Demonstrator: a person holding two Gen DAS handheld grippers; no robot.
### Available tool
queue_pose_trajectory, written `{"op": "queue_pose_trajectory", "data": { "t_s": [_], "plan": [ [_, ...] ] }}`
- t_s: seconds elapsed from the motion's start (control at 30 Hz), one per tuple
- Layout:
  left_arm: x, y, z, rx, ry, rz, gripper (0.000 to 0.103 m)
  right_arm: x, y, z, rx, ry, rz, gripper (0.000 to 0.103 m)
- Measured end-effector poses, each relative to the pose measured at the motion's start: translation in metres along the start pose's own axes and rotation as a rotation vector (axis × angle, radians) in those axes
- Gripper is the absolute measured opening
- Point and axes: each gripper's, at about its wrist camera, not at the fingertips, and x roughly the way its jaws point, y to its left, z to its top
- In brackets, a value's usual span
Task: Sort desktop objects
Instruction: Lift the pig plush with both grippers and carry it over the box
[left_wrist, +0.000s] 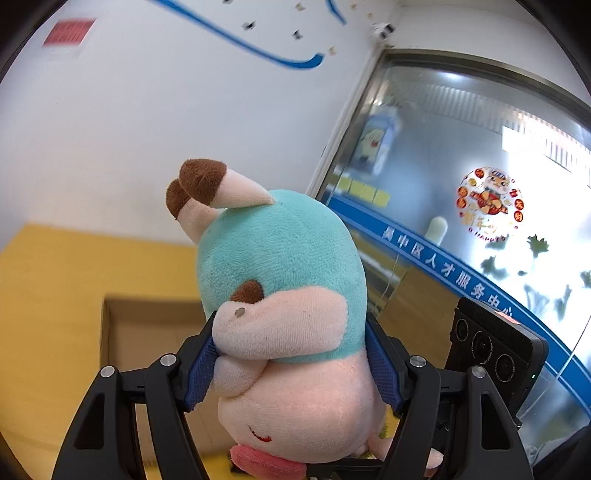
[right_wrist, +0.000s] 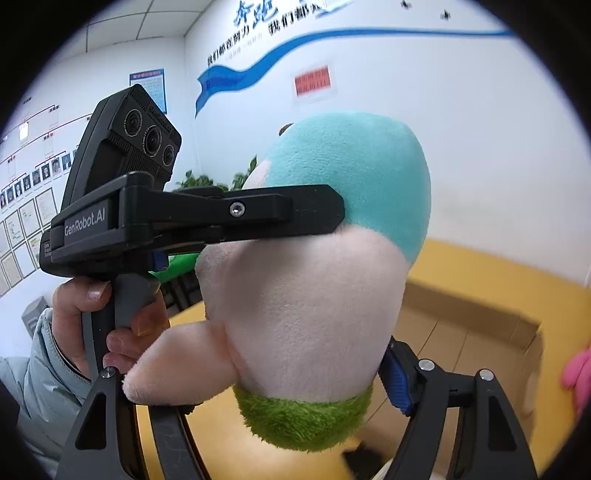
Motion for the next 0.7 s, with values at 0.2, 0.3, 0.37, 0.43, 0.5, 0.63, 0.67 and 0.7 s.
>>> {"op": "queue_pose_trajectory", "data": {
  "t_s": [0.2, 0.3, 0.37, 0.43, 0.5, 0.63, 0.67, 0.7],
  "plan": [
    [0.002, -0.016, 0.093, 0.099, -0.109, 0.005, 0.076, -0.009, -0.018, 0.086, -0.079, -0.112, -0.025, 0.075],
    [0.006, -0.013, 0.127, 0.123, -0.127, 0.026, 0.076, -0.002, -0.03, 0.117, -0.086, -0.139, -0.016, 0.075],
    [0.014, -0.006, 0.144, 0.142, -0.123, 0.042, 0.076, 0.002, -0.039, 0.128, -0.081, -0.151, -0.008, 0.075],
    [0.023, 0.002, 0.152, 0.136, -0.116, 0.058, 0.076, 0.013, -0.051, 0.135, -0.064, -0.152, 0.008, 0.075],
    [0.036, 0.018, 0.154, 0.122, -0.1, 0.076, 0.076, 0.016, -0.055, 0.133, -0.048, -0.142, 0.024, 0.075],
    [0.071, 0.055, 0.142, 0.075, -0.038, 0.102, 0.076, 0.063, -0.084, 0.12, 0.0, -0.097, 0.045, 0.075],
    [0.081, 0.067, 0.137, 0.058, -0.019, 0.109, 0.076, 0.074, -0.086, 0.113, 0.013, -0.083, 0.05, 0.075],
    [0.089, 0.079, 0.133, 0.042, -0.001, 0.115, 0.076, 0.091, -0.095, 0.105, 0.033, -0.065, 0.059, 0.075]
  ]
}}
